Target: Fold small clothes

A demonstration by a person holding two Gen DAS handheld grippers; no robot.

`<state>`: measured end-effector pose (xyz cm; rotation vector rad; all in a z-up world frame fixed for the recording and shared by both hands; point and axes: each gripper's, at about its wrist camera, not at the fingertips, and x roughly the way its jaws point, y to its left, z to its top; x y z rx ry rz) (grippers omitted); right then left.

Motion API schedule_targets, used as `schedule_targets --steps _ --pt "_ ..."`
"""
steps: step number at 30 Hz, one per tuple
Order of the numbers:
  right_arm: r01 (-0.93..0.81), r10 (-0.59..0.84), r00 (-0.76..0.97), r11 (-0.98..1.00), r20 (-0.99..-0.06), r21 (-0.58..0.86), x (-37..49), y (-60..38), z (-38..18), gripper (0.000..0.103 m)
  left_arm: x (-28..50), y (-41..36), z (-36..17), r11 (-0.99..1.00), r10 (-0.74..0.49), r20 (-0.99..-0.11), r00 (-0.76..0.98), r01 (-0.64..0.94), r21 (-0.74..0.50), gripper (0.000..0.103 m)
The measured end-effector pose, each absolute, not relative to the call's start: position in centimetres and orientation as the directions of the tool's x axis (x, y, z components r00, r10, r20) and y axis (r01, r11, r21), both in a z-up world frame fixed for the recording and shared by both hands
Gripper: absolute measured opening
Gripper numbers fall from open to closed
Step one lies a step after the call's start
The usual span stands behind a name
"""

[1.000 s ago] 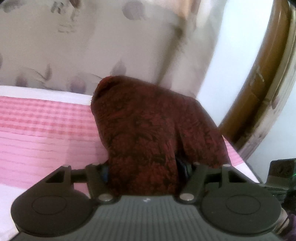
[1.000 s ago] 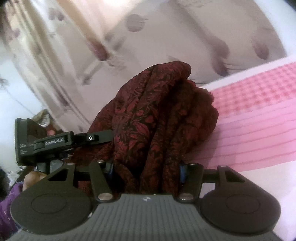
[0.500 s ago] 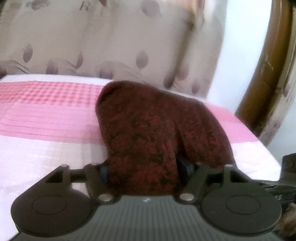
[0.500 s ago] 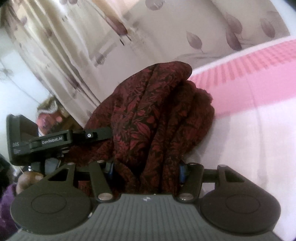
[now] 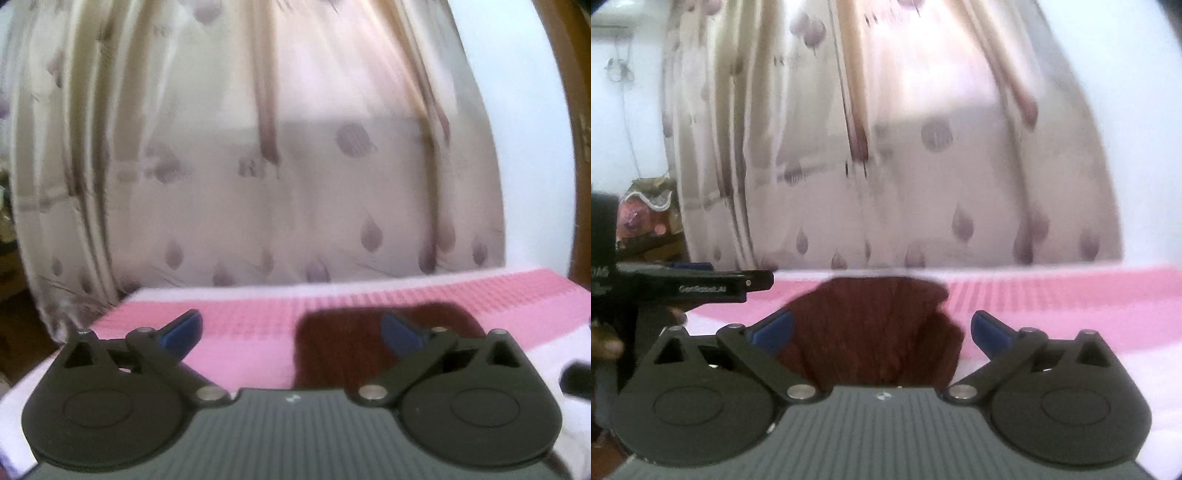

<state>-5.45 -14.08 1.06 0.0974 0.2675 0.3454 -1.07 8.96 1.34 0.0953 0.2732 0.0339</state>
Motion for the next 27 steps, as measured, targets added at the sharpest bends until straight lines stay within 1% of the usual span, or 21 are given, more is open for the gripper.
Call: schedule_targets --steps 3,4,6,8,10,12,15,18,21,24,27 --pt "-0.317 0.345 0.913 0.936 -0.218 0.154 -6.6 -14.4 1.7 0.102 -3.3 9.1 2.6 0.997 0.065 -0.210 0.976 -0.053 0.065 0.103" --pt "-0.315 0.344 0.915 0.936 -0.213 0.158 -6.9 -14.5 1.9 0.102 -3.6 9.0 3.0 0.997 0.069 -0.206 0.976 -0.059 0.053 0.103" --pt "-0.310 0.339 0.918 0.937 -0.207 0.160 -7.4 -14.8 2.3 0.103 -3.7 9.1 3.6 0.997 0.078 -0.229 0.970 -0.073 0.033 0.103" --pt "-0.306 0.335 0.921 0.938 -0.199 0.160 -8.1 -15.1 2.4 0.103 -3.9 9.3 4.1 0.998 0.060 -0.252 0.966 -0.060 0.008 0.103" --pt "-0.301 0.329 0.924 0.940 -0.196 0.159 -8.4 -14.8 2.6 0.103 -4.1 9.4 4.4 0.998 0.050 -0.256 0.965 -0.054 -0.009 0.103" --pt "-0.293 0.321 0.928 0.943 -0.190 0.158 -8.9 -14.5 2.6 0.103 -4.6 9.3 4.6 0.998 0.059 -0.243 0.968 -0.060 0.003 0.103" --pt "-0.297 0.321 0.928 0.944 -0.191 0.147 -9.2 -14.3 2.7 0.103 -4.8 8.8 4.8 0.997 0.057 -0.257 0.965 -0.044 0.057 0.103" --pt "-0.288 0.313 0.931 0.946 -0.188 0.147 -9.6 -14.1 2.7 0.103 -5.5 8.4 4.6 0.997 0.026 -0.234 0.972 -0.009 0.072 0.103" --pt "-0.287 0.311 0.932 0.947 -0.185 0.148 -9.8 -14.1 2.8 0.103 -5.3 8.6 4.4 0.999 -0.032 -0.283 0.959 0.040 0.022 0.103" --pt "-0.285 0.310 0.931 0.948 -0.191 0.144 -9.9 -14.0 2.7 0.103 -4.8 9.0 4.2 0.998 -0.061 -0.328 0.943 0.056 -0.027 0.103" --pt "-0.286 0.311 0.930 0.947 -0.197 0.146 -10.0 -14.0 2.6 0.103 -4.7 9.1 3.5 0.998 -0.065 -0.325 0.943 0.056 -0.037 0.103"
